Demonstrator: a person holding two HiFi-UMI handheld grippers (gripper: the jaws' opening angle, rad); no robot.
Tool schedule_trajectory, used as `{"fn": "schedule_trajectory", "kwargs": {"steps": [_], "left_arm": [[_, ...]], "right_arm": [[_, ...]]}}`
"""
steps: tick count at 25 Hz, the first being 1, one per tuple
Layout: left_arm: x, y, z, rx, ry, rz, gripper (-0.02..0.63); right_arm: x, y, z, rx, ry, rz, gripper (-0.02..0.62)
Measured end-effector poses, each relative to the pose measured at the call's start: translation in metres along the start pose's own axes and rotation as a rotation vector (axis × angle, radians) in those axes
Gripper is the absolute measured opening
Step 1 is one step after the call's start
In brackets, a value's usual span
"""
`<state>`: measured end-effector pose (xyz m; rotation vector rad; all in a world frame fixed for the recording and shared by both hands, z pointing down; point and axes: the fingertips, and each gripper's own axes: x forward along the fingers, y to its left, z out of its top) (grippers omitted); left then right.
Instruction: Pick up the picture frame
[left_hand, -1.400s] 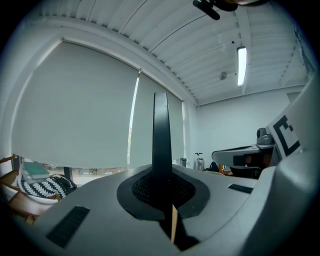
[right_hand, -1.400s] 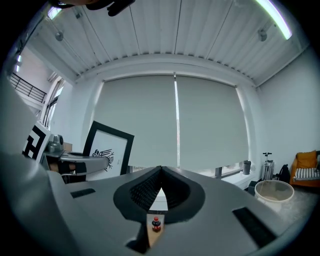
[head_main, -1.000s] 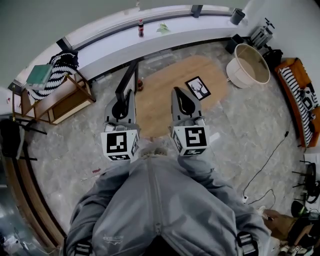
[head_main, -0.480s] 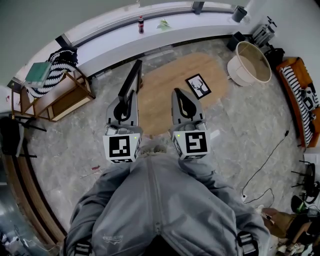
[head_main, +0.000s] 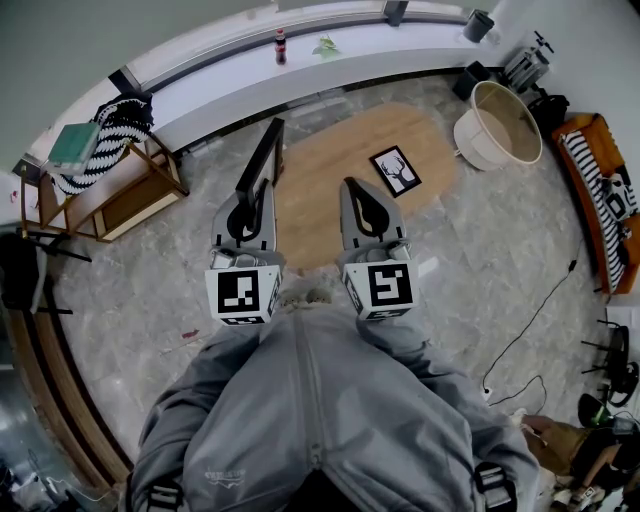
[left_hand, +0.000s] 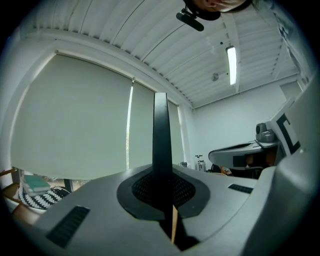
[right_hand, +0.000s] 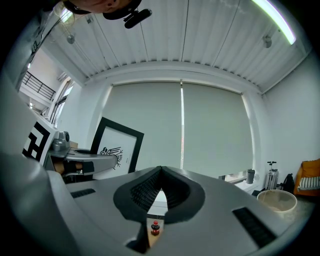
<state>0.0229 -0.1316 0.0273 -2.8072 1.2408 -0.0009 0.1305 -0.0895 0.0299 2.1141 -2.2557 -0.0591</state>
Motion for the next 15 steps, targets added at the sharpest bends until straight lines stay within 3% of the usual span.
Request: {"fn": "schedule_trajectory", "kwargs": {"steps": [15], "left_arm": [[-0.0083,-0.0054,-0.0086,0.001,0.011,-0.024,0.025]], "right_arm": [[-0.007,0.0095,-0.0039,-0.011,0.006,0.016,0.031]]}}
